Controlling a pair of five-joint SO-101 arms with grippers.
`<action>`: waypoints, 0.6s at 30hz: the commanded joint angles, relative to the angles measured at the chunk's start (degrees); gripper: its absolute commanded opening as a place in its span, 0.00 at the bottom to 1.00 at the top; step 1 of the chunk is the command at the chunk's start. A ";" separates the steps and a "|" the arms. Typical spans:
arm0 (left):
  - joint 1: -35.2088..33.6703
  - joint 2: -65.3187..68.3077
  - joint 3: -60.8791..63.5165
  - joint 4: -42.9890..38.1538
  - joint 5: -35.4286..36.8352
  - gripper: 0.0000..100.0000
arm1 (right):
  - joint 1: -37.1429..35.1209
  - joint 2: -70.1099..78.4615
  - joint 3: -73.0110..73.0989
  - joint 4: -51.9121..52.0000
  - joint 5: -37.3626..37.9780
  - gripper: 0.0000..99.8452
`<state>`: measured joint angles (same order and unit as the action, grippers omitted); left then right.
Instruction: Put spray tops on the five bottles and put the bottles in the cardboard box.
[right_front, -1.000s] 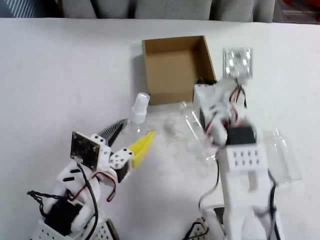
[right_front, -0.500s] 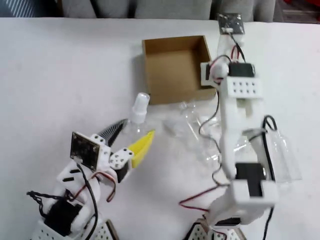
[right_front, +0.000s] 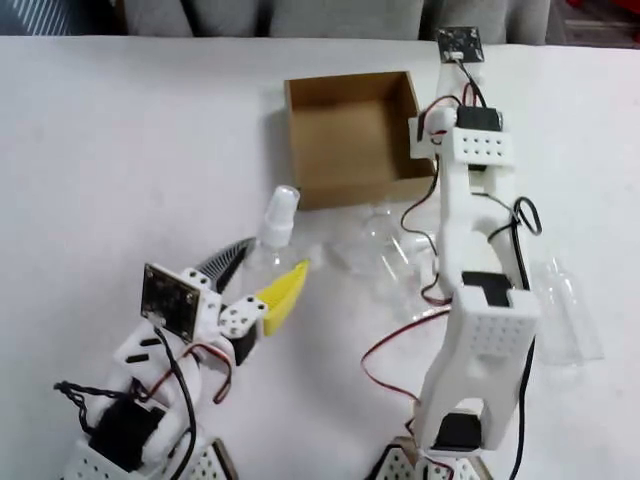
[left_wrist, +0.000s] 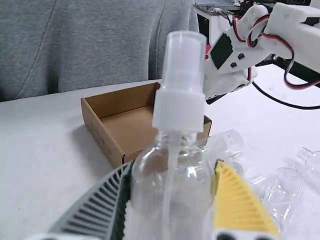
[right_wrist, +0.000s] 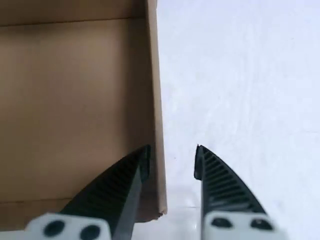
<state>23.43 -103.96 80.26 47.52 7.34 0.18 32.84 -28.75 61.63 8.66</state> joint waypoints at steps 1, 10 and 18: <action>0.40 -0.57 -0.18 -0.26 0.70 0.06 | 0.04 2.07 -5.98 1.54 2.55 0.12; 0.22 -0.57 -0.18 -0.26 0.70 0.06 | -2.07 11.21 -12.40 3.12 5.10 0.12; 0.13 -0.57 -0.18 -0.26 0.70 0.06 | -3.21 13.93 -16.97 10.15 5.10 0.02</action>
<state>23.43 -103.96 80.26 47.52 7.34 -1.93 47.69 -42.20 69.36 13.14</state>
